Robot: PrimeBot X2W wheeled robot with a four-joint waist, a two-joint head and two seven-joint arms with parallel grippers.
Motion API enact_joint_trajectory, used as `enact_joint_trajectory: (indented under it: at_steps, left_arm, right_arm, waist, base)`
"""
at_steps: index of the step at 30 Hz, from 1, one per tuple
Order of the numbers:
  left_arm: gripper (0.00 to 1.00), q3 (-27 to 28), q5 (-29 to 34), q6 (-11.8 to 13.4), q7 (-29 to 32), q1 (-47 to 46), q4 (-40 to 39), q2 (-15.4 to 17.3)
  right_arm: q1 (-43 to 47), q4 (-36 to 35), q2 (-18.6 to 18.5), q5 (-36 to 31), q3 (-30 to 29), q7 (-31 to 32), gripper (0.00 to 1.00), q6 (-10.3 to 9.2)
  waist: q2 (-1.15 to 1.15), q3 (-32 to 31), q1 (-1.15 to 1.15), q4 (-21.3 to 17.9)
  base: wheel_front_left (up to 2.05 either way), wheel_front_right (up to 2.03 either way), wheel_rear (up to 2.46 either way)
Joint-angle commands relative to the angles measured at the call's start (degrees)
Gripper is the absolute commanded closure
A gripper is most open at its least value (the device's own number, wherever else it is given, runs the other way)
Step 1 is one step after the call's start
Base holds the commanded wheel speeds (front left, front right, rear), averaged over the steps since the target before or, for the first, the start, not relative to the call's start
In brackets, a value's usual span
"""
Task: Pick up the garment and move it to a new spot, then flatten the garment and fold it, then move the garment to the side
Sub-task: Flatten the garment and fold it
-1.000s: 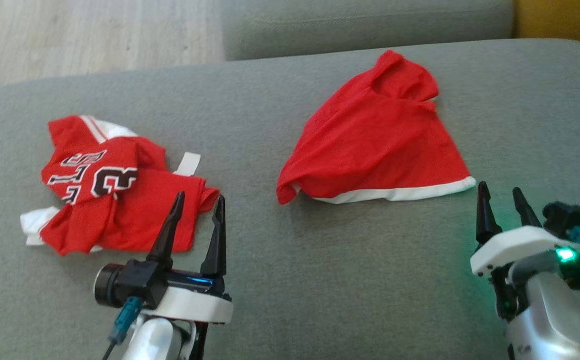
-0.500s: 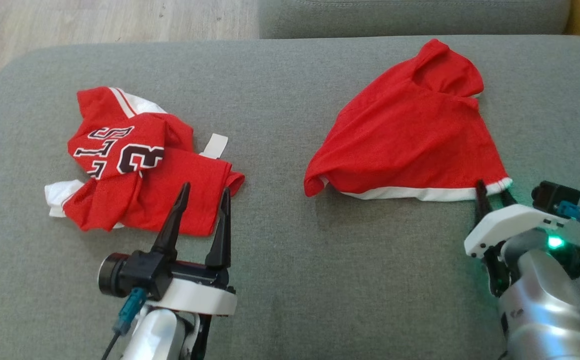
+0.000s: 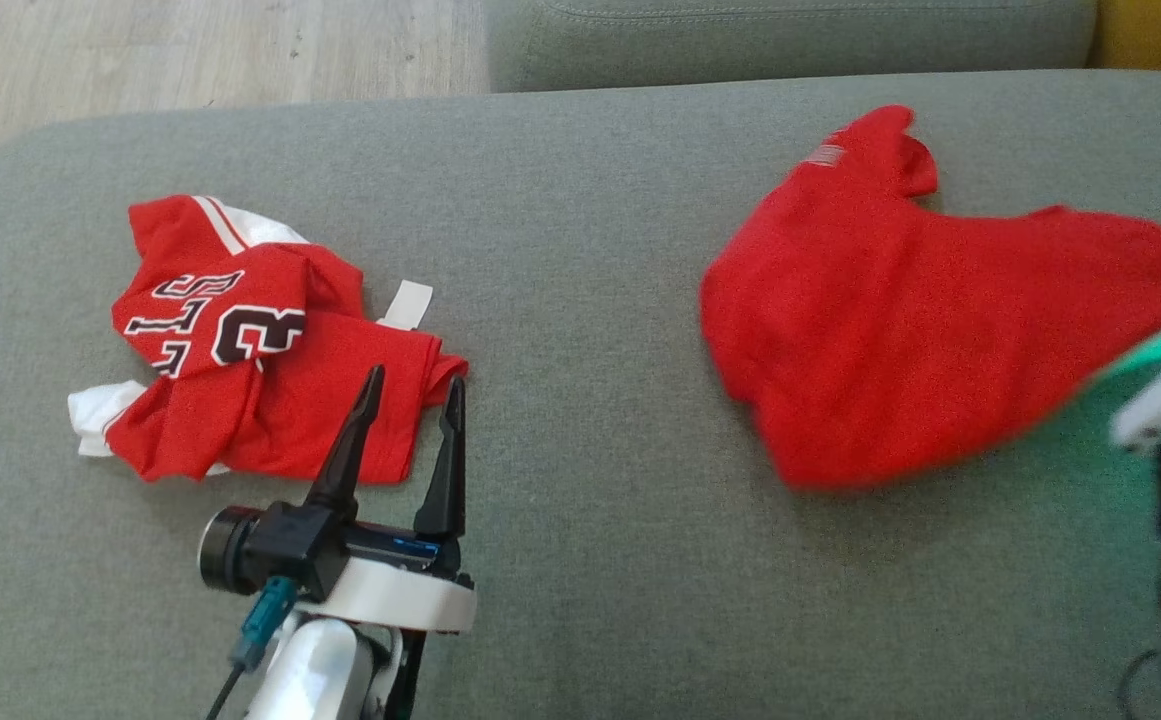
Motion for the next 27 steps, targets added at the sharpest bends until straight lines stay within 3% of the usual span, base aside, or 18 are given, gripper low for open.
enact_joint_trajectory:
  at_steps: [1,6,10,11,12,13,17,20,25,27]
  left_arm:
    - [0.0,1.58,-0.08,0.38,-0.29,-1.83,-1.96,0.0]
    - [0.0,1.03,-0.44,0.46,-0.29,-1.98,-2.21,0.0]
    - [0.0,0.88,-0.6,0.44,-0.29,-2.06,-2.16,0.0]
    - [0.0,0.86,-0.64,0.43,-0.29,-2.09,-2.13,0.0]
    - [0.0,0.85,-0.66,0.43,-0.29,-2.13,-2.1,0.0]
    - [0.0,0.84,-0.67,0.45,-0.29,-2.18,-2.06,0.0]
    - [0.0,1.06,-0.61,0.49,-0.29,-2.1,-1.9,0.0]
    - [0.0,1.32,-0.42,0.46,-0.29,-1.69,-1.77,0.0]
    - [0.0,1.74,-0.18,0.44,-0.29,-0.85,-1.84,0.0]
    - [0.0,1.74,-0.1,0.31,-0.29,-0.56,-1.82,0.0]
  right_arm:
    - [-2.45,-2.78,-1.93,-2.24,-1.18,0.79,1.0,-0.04]
    - [-2.2,-6.13,-4.64,-10.19,-8.87,4.59,1.0,-0.04]
    - [-1.76,-8.3,-3.67,-14.97,-13.97,7.3,1.0,-0.04]
    - [-1.53,-9.21,-3.29,-16.72,-15.56,7.83,0.87,-0.04]
    - [-1.32,-10.11,-2.87,-18.52,-17.38,8.54,0.28,-0.04]
    - [-1.4,-10.89,-2.3,-19.98,-19.2,9.11,0.0,-0.04]
    - [-3.13,-13.97,1.89,-23.35,-21.43,5.1,0.0,-0.04]
    - [-4.21,-14.07,4.9,-22.31,-17.83,-0.57,0.0,-0.04]
    - [-3.5,-13.06,6.83,-13.29,-4.51,-3.96,0.0,-0.04]
    - [-2.06,-12.78,6.9,-5.38,4.51,-4.12,0.0,-0.04]
  waist:
    - [0.0,0.05,0.0,0.12]
    - [0.0,0.57,0.0,0.64]
    - [0.0,0.69,0.0,0.96]
    - [0.0,0.72,0.0,1.05]
    - [0.0,0.75,0.0,1.12]
    - [0.0,0.77,0.0,1.17]
    - [0.0,0.37,0.0,0.95]
    - [0.0,-0.44,0.0,0.35]
    - [0.0,-1.87,0.0,-0.7]
    - [0.0,-2.46,0.0,-0.85]
  base:
    - [0.0,0.0,0.0]
    - [0.0,0.0,0.0]
    - [0.0,0.0,0.0]
    - [0.0,0.0,0.0]
    - [0.0,0.0,0.0]
    - [0.0,0.0,0.0]
    - [0.0,0.0,0.0]
    - [0.0,0.0,0.0]
    - [0.0,0.0,0.0]
    - [0.0,0.0,0.0]
